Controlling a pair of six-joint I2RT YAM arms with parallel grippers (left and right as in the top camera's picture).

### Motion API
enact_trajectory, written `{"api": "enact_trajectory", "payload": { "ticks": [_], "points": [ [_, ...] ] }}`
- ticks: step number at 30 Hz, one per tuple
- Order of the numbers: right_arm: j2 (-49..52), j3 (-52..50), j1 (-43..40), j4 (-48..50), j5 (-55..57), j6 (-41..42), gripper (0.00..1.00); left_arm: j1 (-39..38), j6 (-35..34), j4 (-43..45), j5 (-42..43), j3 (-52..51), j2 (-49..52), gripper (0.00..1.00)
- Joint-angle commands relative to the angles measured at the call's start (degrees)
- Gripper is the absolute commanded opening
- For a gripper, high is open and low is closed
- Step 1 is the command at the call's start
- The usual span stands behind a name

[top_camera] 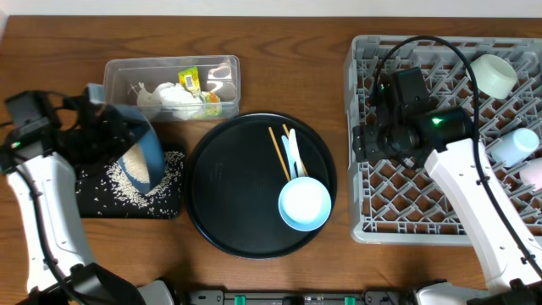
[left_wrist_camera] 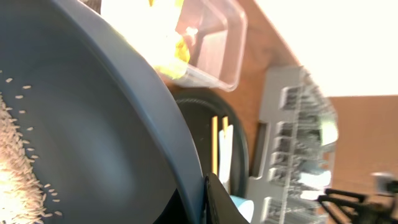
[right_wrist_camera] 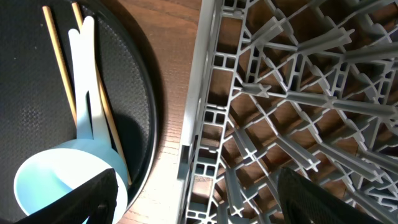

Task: Sort waste into correct bins and load items into the dishwasher rack
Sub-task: 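Tip the blue bowl over the black tray to empty remaining rice, then hold the blue bowl inverted over the black tray with the left gripper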

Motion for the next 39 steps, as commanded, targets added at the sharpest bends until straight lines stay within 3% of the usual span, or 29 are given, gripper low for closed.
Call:
{"api": "enact_trajectory", "payload": {
  "ticks": [1,8,11,15,20,25,29,33,36,39],
  "points": [
    [-0.3,0.1,0.4,-0.2,0.6,0.8,0.78,2.9,1.6,0.2,8.9,-0.9,-0.4,0.06],
    [-0.3,0.1,0.4,-0.2,0.5,0.8,0.78,6.5,2.3,1.0,15.9,-1.0,-0.3,0.06],
    [-0.3,0.1,0.4,-0.2,0.5,0.8,0.78,7.3,2.5,1.1,15.4,-1.0,-0.2,0.06],
    [-0.3,0.1,0.4,-0.2,0.5,0.8,0.78,7.8,-0.7,-0.2,8.4,-1.0,0.1,0.06],
    [-0.3,0.1,0.4,-0.5,0.6,0.8,0.78,8.1,6.3,-0.3,31.0,-1.0,0.1,0.06],
    [-0.3,0.1,0.4,-0.5,0.6,0.8,0.78,10.2,-0.8,-0.9,20.8,-1.0,0.5,0.06],
    [-0.3,0.1,0.4,-0.5,0.5,0.8,0.78,11.7,1.6,-1.0,31.3,-1.0,0.4,0.06],
    [-0.3,0.1,0.4,-0.4,0.5,0.8,0.78,12.4,0.3,-1.3,26.0,-1.0,0.5,0.06],
    [-0.3,0.1,0.4,-0.5,0.5,0.8,0.78,12.4,4.2,-1.9,35.5,-1.0,0.4,0.06],
    [-0.3,0.1,0.4,-0.7,0.5,0.8,0.78,12.7,7.4,-2.2,36.8,-1.0,0.4,0.06]
  ]
}}
